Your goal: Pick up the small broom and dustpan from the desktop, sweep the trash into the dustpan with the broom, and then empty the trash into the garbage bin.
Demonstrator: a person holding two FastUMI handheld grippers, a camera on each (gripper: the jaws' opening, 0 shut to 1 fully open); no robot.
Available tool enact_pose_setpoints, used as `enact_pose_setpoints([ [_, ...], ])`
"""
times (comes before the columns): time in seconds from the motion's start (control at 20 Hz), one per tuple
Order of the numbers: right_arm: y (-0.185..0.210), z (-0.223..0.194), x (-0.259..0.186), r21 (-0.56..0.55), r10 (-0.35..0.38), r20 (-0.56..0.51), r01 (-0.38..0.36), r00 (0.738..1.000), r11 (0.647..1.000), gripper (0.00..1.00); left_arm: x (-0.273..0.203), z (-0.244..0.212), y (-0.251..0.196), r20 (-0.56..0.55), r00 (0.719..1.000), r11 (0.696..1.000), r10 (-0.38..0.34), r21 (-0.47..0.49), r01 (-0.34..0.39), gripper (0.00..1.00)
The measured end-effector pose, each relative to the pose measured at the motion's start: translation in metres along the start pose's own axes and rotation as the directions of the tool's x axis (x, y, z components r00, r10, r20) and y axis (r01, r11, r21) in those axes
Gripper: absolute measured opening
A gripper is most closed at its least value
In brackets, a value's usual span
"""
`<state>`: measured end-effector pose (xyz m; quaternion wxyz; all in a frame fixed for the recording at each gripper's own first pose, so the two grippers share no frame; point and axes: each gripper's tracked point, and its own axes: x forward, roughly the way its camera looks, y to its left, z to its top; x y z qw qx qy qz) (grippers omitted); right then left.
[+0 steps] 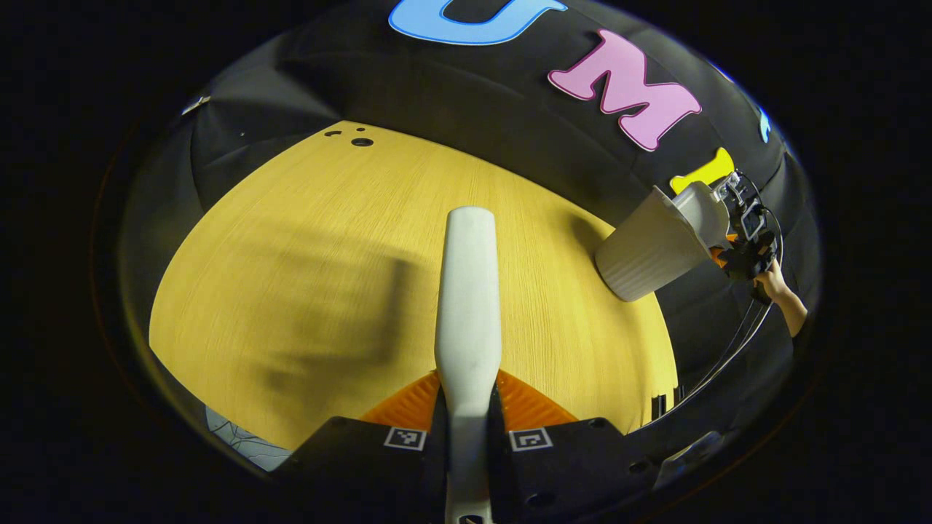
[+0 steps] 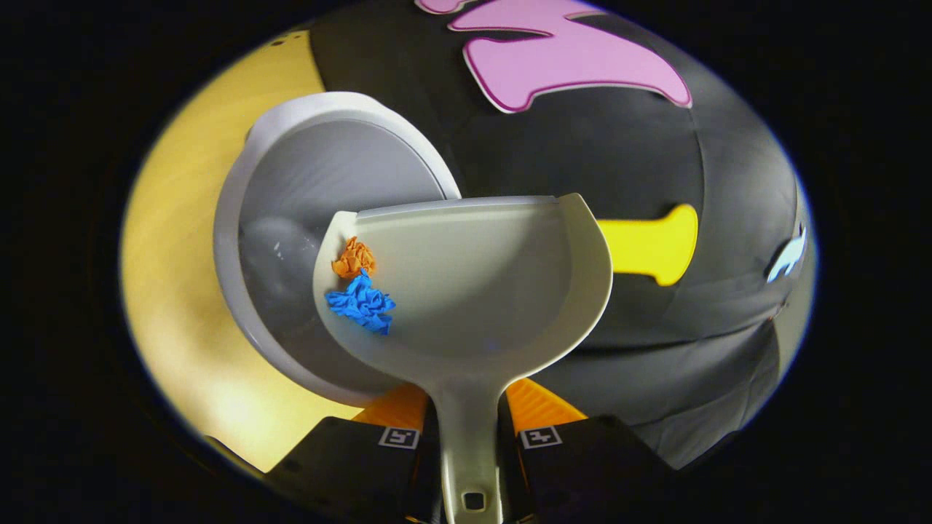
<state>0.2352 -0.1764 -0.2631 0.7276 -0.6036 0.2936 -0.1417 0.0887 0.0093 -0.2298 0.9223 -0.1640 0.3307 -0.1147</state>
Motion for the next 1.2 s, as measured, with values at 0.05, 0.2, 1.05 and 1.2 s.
enact_pose_setpoints([
  [0.05, -0.002, 0.005, -0.006, -0.037, -0.022, 0.01, 0.022, 1.0, 0.999, 0.35, 0.0, 0.0, 0.0, -0.004, 1.0, 1.0, 0.0, -0.002, 0.0, 0.26],
  [0.2, -0.01, 0.008, -0.016, -0.132, -0.072, 0.019, 0.074, 0.997, 0.988, 0.35, 0.001, -0.001, 0.001, -0.011, 1.0, 1.0, 0.012, 0.005, -0.012, 0.27],
  [1.05, -0.014, 0.01, -0.018, -0.045, 0.0, 0.014, 0.0, 1.0, 0.999, 0.35, 0.003, 0.0, -0.012, -0.023, 1.0, 0.999, 0.016, 0.033, -0.015, 0.27],
  [1.2, -0.016, 0.008, -0.018, 0.168, 0.1, -0.003, -0.098, 0.995, 0.981, 0.37, -0.002, 0.009, -0.009, -0.005, 0.999, 0.999, 0.035, 0.023, -0.035, 0.27],
])
